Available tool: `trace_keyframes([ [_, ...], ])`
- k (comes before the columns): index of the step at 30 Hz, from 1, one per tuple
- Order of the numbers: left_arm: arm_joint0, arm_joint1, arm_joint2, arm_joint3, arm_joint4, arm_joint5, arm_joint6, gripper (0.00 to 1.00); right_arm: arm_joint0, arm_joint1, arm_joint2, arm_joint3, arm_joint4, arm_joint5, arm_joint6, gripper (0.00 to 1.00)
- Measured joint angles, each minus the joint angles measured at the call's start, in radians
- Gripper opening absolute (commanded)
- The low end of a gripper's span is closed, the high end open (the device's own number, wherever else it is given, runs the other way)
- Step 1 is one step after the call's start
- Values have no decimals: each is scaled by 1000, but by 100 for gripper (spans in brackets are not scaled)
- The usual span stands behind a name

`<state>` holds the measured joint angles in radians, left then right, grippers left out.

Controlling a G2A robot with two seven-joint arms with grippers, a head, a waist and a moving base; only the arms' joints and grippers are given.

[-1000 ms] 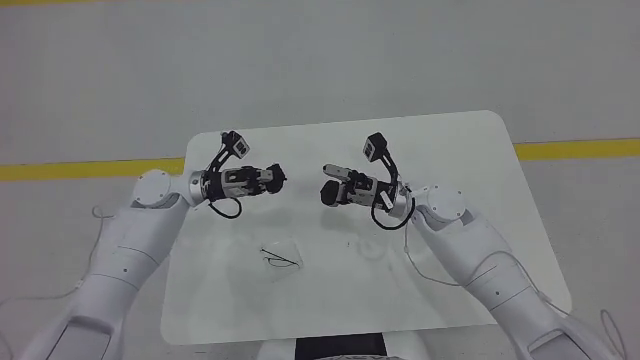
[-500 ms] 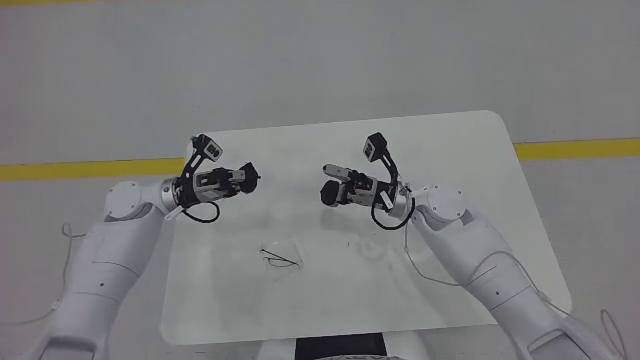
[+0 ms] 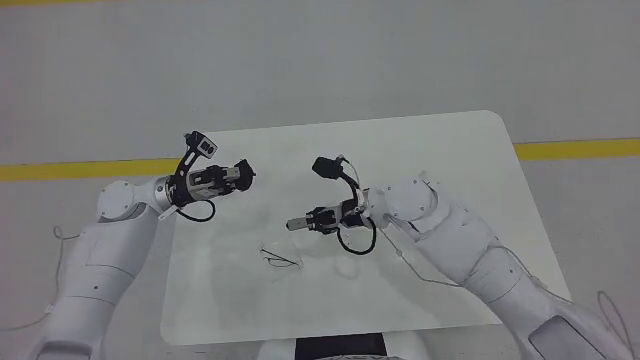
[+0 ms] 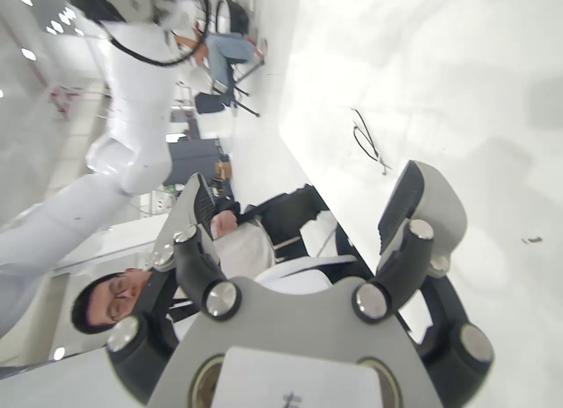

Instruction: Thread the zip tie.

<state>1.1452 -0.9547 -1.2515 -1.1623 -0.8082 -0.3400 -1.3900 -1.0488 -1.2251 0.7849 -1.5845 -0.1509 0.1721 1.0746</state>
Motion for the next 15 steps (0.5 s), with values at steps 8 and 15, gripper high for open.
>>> trace_keyframes([
  [8, 0, 0, 0, 0, 0, 0, 0, 0, 12, -1, -22, -1, -38, 12, 27, 100],
  [15, 0, 0, 0, 0, 0, 0, 0, 0, 57, -18, -99, -33, -109, 19, 48, 100],
])
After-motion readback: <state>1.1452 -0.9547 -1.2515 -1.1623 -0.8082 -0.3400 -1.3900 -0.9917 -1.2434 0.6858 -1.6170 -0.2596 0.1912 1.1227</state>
